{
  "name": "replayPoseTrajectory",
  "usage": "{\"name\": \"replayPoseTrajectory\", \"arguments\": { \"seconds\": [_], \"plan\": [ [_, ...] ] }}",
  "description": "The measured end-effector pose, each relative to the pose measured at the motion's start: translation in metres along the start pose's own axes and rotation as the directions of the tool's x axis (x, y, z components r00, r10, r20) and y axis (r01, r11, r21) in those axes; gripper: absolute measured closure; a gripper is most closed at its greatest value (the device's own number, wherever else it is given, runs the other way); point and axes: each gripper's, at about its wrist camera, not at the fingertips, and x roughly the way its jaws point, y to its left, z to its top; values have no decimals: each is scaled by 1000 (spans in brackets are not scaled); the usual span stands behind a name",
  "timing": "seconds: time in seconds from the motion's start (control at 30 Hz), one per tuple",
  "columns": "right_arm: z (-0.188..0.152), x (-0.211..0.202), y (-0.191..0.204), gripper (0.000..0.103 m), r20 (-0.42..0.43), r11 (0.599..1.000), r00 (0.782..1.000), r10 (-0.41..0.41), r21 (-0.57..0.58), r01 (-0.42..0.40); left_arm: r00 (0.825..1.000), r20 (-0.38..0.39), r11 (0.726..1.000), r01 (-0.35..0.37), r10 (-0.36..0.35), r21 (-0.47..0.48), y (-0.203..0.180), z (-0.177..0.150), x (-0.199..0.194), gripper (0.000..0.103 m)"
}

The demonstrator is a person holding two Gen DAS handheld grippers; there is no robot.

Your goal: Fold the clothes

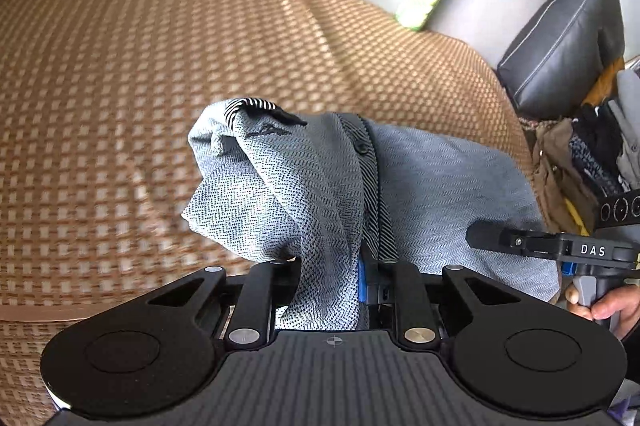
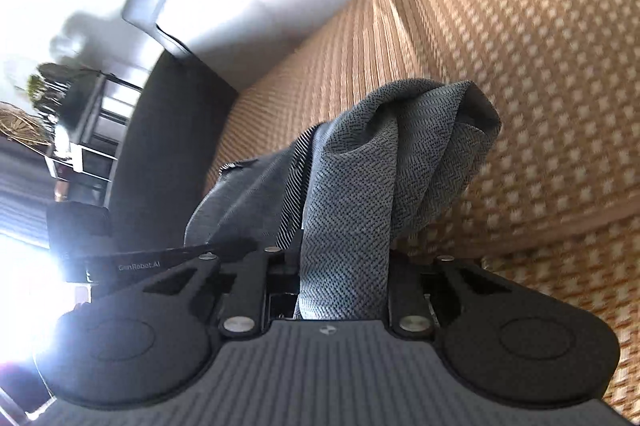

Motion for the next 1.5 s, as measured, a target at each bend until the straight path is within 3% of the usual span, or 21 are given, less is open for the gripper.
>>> {"name": "replayPoseTrajectory", "arguments": {
  "seconds": [0.17,0.43,0.53,0.63,0.67,0.7,0.73,0.77,0.8,0.83,0.9,0.97,1.03,1.07,1.17,1.27,1.33,1.43,1.5],
  "plan": [
    [45,-51,-37,81,14,997,997,78,-30,-78,995,91,999,-29,33,-39,-71,20,12,85],
    [185,-171,-83,81,87,971,995,42,-237,-20,971,227,994,86,-69,-62,-205,112,101,85],
    [238,-200,-104,81,134,948,991,-15,-312,57,963,259,996,90,-81,-21,-239,155,148,85],
    [281,-203,-150,80,181,943,981,-74,-307,128,963,266,998,54,-49,-11,-253,190,218,82],
    [295,-196,-173,74,187,945,977,-100,-291,152,972,236,1000,18,-12,-24,-250,197,246,61],
    [307,-187,-196,69,188,945,974,-129,-273,178,981,193,999,-24,32,-41,-244,201,273,55],
    [318,-174,-223,57,180,944,967,-180,-245,221,984,159,995,-65,76,-72,-236,203,293,57],
    [327,-160,-248,55,170,932,948,-269,-202,301,984,129,988,-106,120,-108,-226,203,308,57],
    [334,-150,-269,57,154,904,914,-376,-158,398,984,133,985,-97,116,-141,-217,200,311,57],
    [336,-149,-283,58,159,882,886,-435,-122,455,984,156,983,-64,91,-170,-211,197,305,57],
    [330,-163,-299,58,215,885,877,-430,-89,456,975,202,982,-60,97,-181,-207,197,283,56],
    [323,-168,-286,58,274,867,859,-433,-137,480,962,248,981,-67,113,-184,-206,199,259,56],
    [320,-181,-274,59,327,849,857,-398,-223,480,961,260,988,-60,97,-145,-213,210,245,56],
    [320,-180,-265,61,334,852,867,-371,-249,461,961,259,992,-76,100,-101,-223,216,246,56],
    [331,-163,-244,61,330,849,880,-342,-293,440,966,235,993,-116,113,0,-250,235,269,55],
    [344,-133,-229,61,333,806,872,-358,-361,469,975,191,992,-123,118,16,-260,238,306,50],
    [344,-115,-231,60,321,775,860,-397,-385,501,974,151,984,-176,168,38,-260,226,335,46],
    [328,-88,-249,54,257,693,818,-515,-436,574,960,197,967,-225,199,120,-263,200,350,48],
    [308,-83,-258,54,294,640,812,-504,-504,580,960,192,969,-224,202,101,-264,199,346,45]
  ]
}}
